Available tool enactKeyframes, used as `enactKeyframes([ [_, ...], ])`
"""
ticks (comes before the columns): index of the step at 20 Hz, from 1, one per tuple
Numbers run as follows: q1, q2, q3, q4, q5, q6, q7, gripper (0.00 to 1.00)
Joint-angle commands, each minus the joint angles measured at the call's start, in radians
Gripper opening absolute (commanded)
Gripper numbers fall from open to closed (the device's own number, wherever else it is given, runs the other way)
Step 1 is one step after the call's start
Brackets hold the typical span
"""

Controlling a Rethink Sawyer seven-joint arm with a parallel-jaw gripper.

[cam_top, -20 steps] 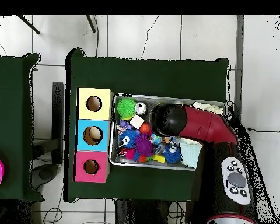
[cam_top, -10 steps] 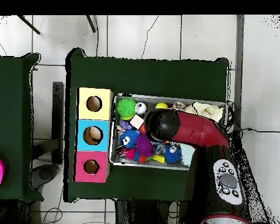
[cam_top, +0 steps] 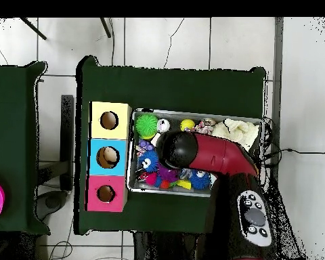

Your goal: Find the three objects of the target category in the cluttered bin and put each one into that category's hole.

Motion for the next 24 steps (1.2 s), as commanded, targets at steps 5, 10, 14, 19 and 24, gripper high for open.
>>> enactKeyframes([
  [5,0.032,-0.173,-0.005,0.124,0.078,0.222,0.128,0.0],
  [10,0.036,-0.189,-0.008,0.137,0.067,0.173,0.115,0.0],
  [14,0.064,-0.175,-0.016,0.135,0.065,0.151,0.156,0.0],
  [19,0.09,-0.149,-0.02,0.131,0.064,0.105,0.179,0.0],
  [24,0.127,-0.141,-0.039,0.14,0.07,0.092,0.212,0.0],
])
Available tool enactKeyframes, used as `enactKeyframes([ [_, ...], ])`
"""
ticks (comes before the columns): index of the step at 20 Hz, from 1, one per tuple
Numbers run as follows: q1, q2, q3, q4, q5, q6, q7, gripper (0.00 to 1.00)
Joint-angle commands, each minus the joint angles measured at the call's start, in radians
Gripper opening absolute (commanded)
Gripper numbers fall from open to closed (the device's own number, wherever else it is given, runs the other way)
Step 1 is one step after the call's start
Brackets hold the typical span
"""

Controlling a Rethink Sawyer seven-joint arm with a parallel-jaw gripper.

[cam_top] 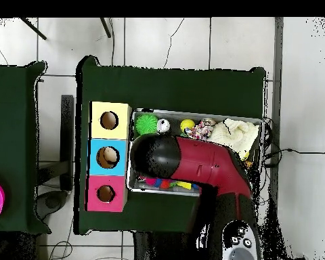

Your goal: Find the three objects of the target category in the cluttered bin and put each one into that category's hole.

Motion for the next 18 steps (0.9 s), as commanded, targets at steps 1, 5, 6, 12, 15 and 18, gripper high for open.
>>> enactKeyframes([
  [1,0.036,0.037,-0.003,0.103,0.029,-0.024,0.218,0.0],
  [5,0.072,0.037,-0.015,0.106,0.047,-0.017,0.245,0.0],
  [6,0.08,0.037,-0.018,0.107,0.051,-0.018,0.248,0.0],
  [12,0.122,0.049,-0.039,0.104,0.077,-0.02,0.27,0.0],
  [15,0.137,0.058,-0.048,0.099,0.087,-0.022,0.276,0.0],
  [18,0.143,0.067,-0.05,0.099,0.096,-0.03,0.279,0.0],
])
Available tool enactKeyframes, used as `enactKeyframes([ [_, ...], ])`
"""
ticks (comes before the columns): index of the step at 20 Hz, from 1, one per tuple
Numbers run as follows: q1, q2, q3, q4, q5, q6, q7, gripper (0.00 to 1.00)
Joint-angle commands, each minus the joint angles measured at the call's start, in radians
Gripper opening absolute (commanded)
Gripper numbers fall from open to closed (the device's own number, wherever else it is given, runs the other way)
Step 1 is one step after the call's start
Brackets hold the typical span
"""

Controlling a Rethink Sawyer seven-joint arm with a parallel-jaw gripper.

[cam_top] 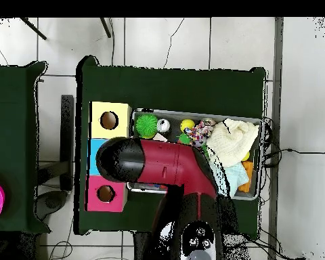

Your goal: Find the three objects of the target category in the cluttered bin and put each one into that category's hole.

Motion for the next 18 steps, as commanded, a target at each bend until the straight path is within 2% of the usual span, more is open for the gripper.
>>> enactKeyframes([
  [1,0.01,0.06,-0.007,0.098,0.043,-0.03,0.254,0.0],
  [12,0.037,0.073,-0.04,0.096,0.053,-0.036,0.233,0.0],
  [18,0.079,0.071,-0.055,0.1,0.072,-0.024,0.264,0.0],
])
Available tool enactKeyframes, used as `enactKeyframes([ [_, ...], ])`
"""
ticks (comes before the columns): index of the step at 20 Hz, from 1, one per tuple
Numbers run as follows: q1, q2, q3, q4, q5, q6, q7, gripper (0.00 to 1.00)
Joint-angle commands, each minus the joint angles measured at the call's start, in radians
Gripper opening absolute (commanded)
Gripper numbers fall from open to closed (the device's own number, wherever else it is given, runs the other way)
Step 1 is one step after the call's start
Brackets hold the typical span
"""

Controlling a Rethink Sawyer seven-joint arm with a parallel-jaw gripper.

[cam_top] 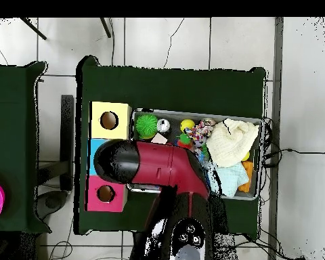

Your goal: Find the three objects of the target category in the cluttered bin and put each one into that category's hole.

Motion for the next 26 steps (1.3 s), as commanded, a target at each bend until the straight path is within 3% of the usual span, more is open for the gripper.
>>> enactKeyframes([
  [1,0.035,0.029,-0.002,0.099,0.046,-0.02,0.264,0.0],
  [20,0.118,0.057,-0.041,0.099,0.136,-0.032,0.282,0.0],
  [26,0.124,0.042,-0.059,0.161,0.13,-0.077,0.25,0.0],
])
